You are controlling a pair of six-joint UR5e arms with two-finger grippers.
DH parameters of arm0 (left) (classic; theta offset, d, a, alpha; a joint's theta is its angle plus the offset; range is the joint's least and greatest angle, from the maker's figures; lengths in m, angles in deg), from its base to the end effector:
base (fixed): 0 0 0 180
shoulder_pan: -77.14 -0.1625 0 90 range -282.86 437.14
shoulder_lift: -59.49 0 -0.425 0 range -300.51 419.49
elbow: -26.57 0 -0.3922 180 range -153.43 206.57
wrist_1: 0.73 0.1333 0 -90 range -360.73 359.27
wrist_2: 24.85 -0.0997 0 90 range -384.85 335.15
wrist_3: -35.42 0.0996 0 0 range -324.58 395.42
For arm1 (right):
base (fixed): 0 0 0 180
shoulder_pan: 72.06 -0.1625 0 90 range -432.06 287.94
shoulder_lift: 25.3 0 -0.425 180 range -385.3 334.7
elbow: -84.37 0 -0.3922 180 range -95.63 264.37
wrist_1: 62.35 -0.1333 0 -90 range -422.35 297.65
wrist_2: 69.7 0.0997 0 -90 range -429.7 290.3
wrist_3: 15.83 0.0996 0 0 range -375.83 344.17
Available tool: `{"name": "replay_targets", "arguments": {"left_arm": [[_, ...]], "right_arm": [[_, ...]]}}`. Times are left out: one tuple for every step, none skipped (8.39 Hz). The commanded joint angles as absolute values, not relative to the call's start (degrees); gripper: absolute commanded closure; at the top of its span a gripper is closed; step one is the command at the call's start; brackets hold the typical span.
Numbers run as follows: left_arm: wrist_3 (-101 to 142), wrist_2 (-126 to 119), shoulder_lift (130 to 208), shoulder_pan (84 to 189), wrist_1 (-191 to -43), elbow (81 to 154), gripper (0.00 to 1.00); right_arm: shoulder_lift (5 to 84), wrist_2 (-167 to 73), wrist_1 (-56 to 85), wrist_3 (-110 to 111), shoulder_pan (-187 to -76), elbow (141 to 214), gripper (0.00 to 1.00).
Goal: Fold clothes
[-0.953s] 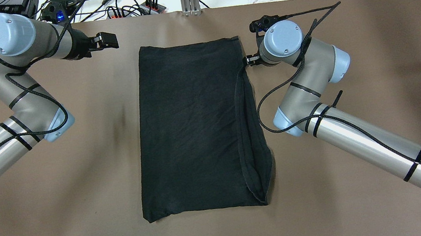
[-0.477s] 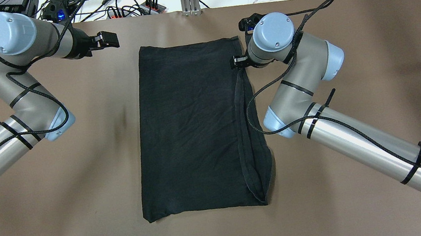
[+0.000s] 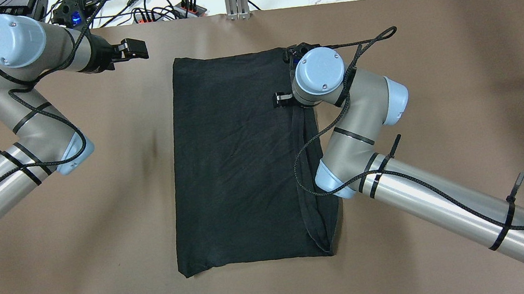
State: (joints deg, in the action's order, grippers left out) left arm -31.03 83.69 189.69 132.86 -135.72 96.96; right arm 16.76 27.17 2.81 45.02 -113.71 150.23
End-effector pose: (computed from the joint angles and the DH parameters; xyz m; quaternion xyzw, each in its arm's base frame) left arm 0.3490 -0.6924 0.2974 0.2367 0.4980 -0.1461 0.8214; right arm -0.5279 -0.6320 0.2795 0.1936 -0.3667 0.0745 0.9069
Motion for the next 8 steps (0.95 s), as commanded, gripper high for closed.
{"name": "replay_targets", "arguments": {"left_arm": [[-31.28,83.69,190.01,132.78,-135.73,96.88,0.00],[-31.20,83.69,190.09,132.78,-135.73,96.88,0.00],[-31.28,83.69,190.09,132.78,-135.73,96.88,0.00],[-31.37,83.69,190.09,132.69,-135.73,96.88,0.00],[-31.46,83.69,190.18,132.69,-135.73,96.88,0.00],[-31.55,83.69,190.36,132.69,-135.73,96.88,0.00],[-31.64,83.69,190.62,132.69,-134.94,96.88,0.00],[-31.64,83.69,191.06,132.69,-134.33,96.88,0.00]], "right_arm": [[16.97,26.63,3.39,44.90,-113.11,150.46,0.06],[17.14,26.81,3.39,44.55,-113.19,150.55,0.06],[17.49,26.89,3.48,44.37,-113.19,150.55,0.06],[18.46,27.07,3.48,44.11,-113.28,150.73,0.06],[20.12,27.24,3.39,44.02,-113.46,151.34,0.06],[22.66,27.33,3.39,42.71,-113.89,153.78,0.06],[25.99,27.33,3.48,40.35,-114.85,157.20,0.06],[29.59,28.99,3.48,37.72,-116.26,160.54,0.06]]}}
